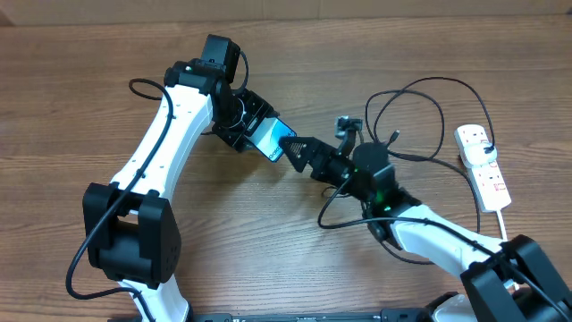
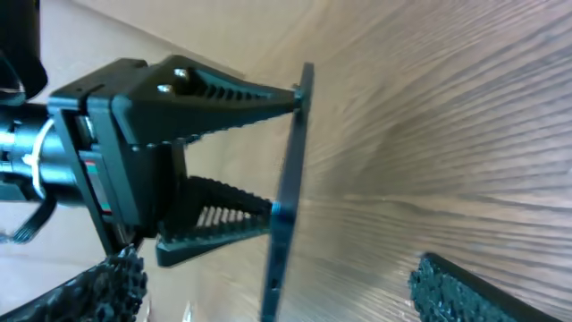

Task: Plug charger to phone and switch on socket
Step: 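Grasp the smartphone's edge with the right gripper beside the left gripper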

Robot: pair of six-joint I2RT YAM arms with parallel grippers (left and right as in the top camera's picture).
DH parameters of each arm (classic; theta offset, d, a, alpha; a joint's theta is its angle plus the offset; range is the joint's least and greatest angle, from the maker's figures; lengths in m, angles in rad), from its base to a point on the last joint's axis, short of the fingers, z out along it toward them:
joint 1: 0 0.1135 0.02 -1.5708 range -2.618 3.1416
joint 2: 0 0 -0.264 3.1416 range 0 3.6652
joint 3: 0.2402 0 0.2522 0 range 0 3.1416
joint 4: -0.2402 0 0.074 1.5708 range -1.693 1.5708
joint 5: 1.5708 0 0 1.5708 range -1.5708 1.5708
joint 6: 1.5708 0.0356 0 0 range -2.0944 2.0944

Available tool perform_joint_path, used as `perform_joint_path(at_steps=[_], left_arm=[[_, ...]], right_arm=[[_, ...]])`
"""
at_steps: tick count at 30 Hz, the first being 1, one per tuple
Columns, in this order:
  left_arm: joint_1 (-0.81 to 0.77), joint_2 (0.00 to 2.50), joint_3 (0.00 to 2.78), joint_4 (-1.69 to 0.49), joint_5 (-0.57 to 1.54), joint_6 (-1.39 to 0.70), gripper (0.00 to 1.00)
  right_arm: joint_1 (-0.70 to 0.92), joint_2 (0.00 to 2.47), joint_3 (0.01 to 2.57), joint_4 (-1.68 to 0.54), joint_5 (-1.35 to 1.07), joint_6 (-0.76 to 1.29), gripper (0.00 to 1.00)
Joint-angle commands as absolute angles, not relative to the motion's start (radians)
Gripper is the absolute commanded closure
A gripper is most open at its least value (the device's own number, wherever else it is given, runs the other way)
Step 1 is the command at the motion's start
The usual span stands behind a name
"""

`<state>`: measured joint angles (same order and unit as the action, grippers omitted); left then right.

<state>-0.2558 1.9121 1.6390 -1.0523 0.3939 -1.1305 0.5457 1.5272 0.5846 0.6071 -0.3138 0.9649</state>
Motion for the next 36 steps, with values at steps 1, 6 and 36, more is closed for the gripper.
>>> perform_joint_path(at_steps=[1,6,36], left_arm=[[-0.274,1.909,1.665,-1.032,0.419,-1.181,0.46],[-0.289,1.909,1.665,-1.027,0.42,-1.183,0.46],[-0.368,1.909,1.665,-1.055,0.441,-1.06,0.46]], right_arm=[[0.604,1.533,0.59,0.648,-0.119,0.981,0.09],[0.646,1.536,0.59,0.647,-0.009,0.981,0.14],[0.646,1.562,0.591,0.638,-0.011,0.981,0.5]])
